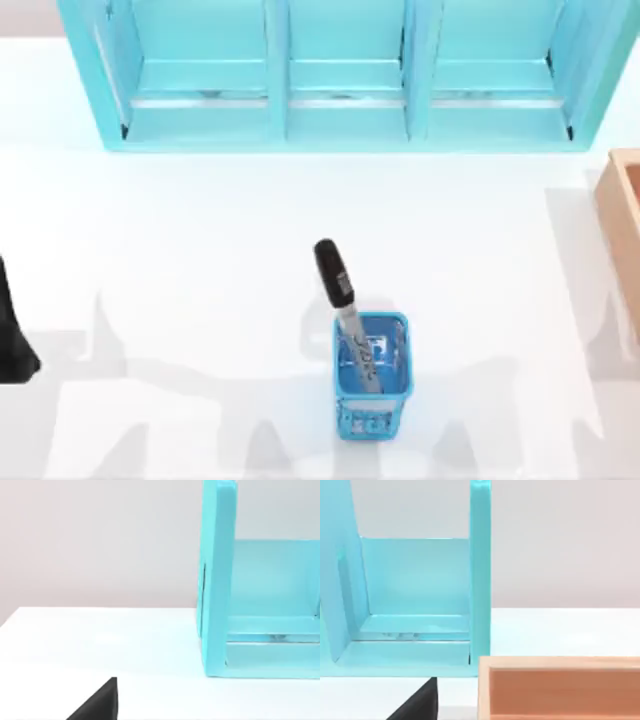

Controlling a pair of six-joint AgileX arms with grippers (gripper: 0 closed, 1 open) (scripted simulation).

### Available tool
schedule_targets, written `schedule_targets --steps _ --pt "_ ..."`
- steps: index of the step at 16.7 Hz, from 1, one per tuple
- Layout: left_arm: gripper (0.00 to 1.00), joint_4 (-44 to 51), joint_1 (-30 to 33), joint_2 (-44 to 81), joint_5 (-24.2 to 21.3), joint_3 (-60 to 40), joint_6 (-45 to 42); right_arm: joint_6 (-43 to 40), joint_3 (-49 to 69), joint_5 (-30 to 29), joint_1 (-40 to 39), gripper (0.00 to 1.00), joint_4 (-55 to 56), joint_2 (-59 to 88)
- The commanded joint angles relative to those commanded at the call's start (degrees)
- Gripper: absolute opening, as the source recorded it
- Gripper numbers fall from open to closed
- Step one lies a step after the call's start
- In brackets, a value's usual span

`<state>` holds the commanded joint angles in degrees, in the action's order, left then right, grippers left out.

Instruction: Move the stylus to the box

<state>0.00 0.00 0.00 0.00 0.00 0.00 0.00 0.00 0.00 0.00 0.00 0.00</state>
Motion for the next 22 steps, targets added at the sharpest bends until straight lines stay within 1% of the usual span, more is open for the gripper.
schedule_targets --steps 3,6,9,17,20,22 --pt "1.0 0.0 0.0 0.0 0.0 0.0 0.0 0.1 0.3 0.2 -0.7 1.0 0.1 0.8" --pt "1.0 0.0 0.0 0.0 0.0 0.0 0.0 0.7 2.5 1.3 -5.3 1.0 0.7 6.4" --pt "1.0 0.0 0.0 0.0 0.0 0.0 0.0 2.0 6.4 2.9 -12.6 1.0 2.0 17.2" --pt "1.0 0.0 0.0 0.0 0.0 0.0 0.0 5.9 19.6 7.9 -34.4 1.0 7.5 52.6" --pt "1.0 0.0 0.0 0.0 0.0 0.0 0.0 6.9 22.7 9.2 -40.2 1.0 8.6 61.4" --pt "1.0 0.0 0.0 0.0 0.0 0.0 0.0 7.3 23.8 9.7 -42.6 1.0 8.8 64.8"
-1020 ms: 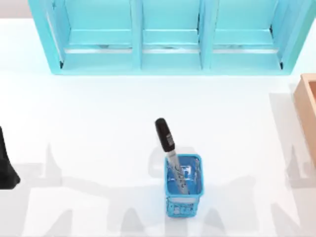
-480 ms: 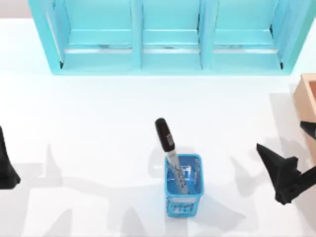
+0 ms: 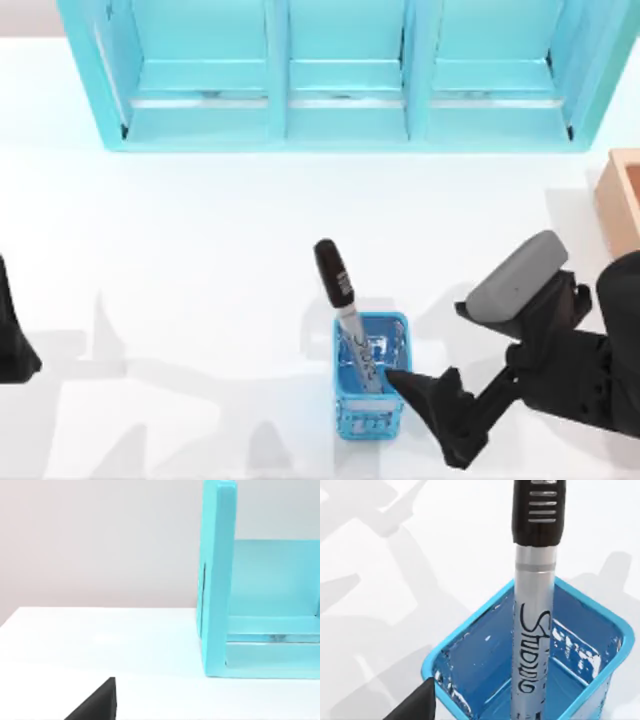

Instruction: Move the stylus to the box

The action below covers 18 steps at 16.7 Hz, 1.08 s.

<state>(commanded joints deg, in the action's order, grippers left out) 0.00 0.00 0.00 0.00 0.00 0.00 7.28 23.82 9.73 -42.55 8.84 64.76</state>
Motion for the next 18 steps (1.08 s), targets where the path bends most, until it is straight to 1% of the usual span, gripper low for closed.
schedule_targets --steps 7,9,18 --pt "1.0 0.0 0.0 0.0 0.0 0.0 0.0 0.1 0.1 0.1 -0.5 1.0 0.1 1.0" --pt "1.0 0.0 0.0 0.0 0.0 0.0 0.0 0.3 1.0 -0.1 -1.0 1.0 1.9 3.1" --pt "1.0 0.0 0.0 0.0 0.0 0.0 0.0 2.1 9.3 -2.7 -3.8 1.0 19.8 30.0"
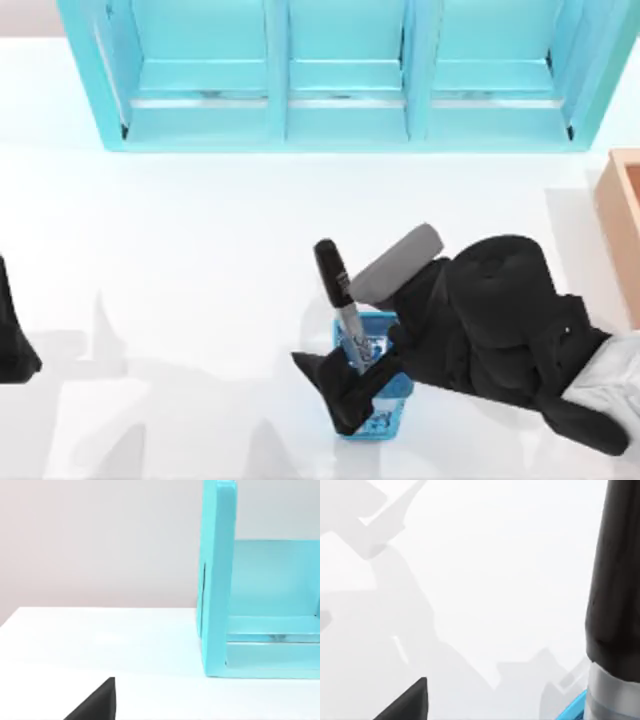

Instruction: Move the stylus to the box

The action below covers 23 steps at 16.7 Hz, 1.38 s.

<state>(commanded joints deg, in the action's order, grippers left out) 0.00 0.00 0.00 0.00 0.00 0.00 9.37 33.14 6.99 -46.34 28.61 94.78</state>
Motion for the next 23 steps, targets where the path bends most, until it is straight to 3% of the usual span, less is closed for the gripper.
schedule_targets --steps 6,19,23 --pt "1.0 0.0 0.0 0.0 0.0 0.0 0.0 0.2 1.0 -0.3 -0.3 1.0 2.4 2.9" --pt "1.0 0.0 0.0 0.0 0.0 0.0 0.0 0.2 1.0 -0.3 -0.3 0.02 2.4 2.9" --pt "1.0 0.0 0.0 0.0 0.0 0.0 0.0 0.2 1.0 -0.3 -0.3 0.0 2.4 2.9"
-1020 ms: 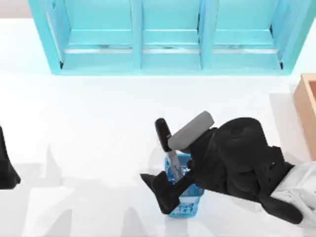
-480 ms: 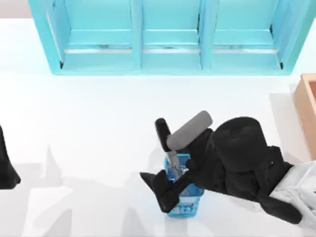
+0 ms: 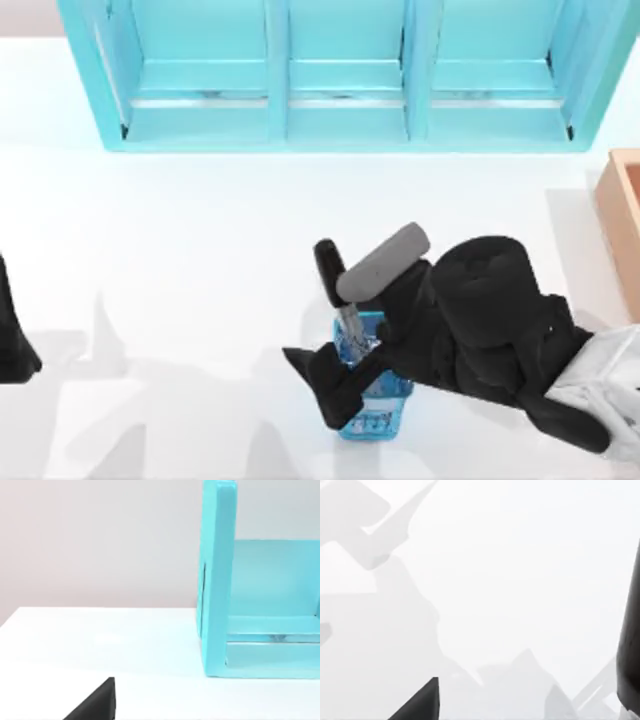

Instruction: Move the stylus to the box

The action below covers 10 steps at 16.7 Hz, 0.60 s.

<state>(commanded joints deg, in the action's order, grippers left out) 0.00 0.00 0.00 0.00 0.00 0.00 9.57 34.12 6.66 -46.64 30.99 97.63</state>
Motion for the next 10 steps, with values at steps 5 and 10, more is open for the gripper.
schedule_targets --steps 5,10 --pt "1.0 0.0 0.0 0.0 0.0 0.0 0.0 0.2 0.4 0.1 -0.1 0.0 0.0 -0.3" --pt "1.0 0.0 0.0 0.0 0.0 0.0 0.0 -2.1 1.9 3.3 3.6 0.0 -6.3 -3.8"
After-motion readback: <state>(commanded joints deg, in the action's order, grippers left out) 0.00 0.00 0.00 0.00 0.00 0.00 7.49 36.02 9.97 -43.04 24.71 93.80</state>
